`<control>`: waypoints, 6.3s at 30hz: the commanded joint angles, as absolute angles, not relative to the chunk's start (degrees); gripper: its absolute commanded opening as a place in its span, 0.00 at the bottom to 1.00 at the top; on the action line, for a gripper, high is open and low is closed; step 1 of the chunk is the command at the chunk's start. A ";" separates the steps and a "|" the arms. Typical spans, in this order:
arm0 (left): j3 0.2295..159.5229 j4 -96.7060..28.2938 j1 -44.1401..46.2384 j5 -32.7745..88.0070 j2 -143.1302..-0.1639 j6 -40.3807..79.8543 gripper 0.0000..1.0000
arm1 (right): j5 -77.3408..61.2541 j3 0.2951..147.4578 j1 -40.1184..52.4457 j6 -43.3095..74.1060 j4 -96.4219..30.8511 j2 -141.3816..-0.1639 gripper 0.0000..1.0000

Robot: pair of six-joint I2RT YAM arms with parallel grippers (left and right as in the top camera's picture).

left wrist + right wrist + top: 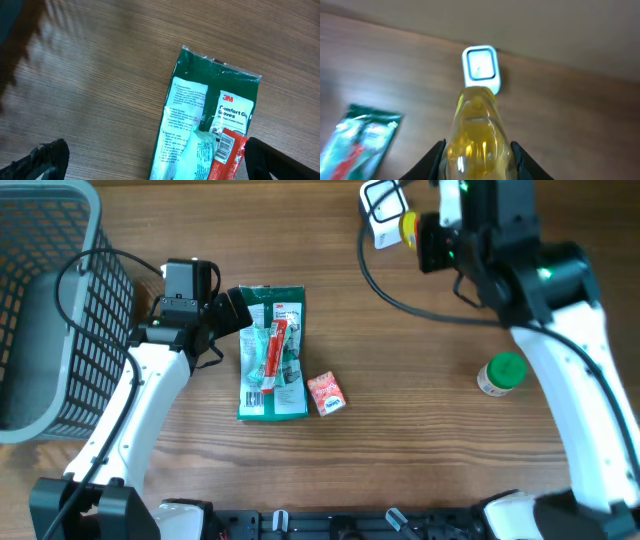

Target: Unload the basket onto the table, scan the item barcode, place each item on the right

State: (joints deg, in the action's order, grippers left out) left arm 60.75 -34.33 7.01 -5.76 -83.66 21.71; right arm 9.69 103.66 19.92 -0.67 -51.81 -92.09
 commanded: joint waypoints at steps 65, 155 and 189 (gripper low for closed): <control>61.39 -34.28 6.90 -6.09 -83.26 21.23 1.00 | 10.76 99.83 9.63 6.63 -59.57 -101.86 0.33; 61.39 -32.49 6.90 -6.07 -83.26 21.23 1.00 | -14.90 55.35 38.46 36.62 -31.29 -97.67 0.36; 59.24 -43.77 26.70 9.52 -85.03 26.39 0.04 | -19.27 54.28 38.46 36.64 -28.32 -97.67 0.35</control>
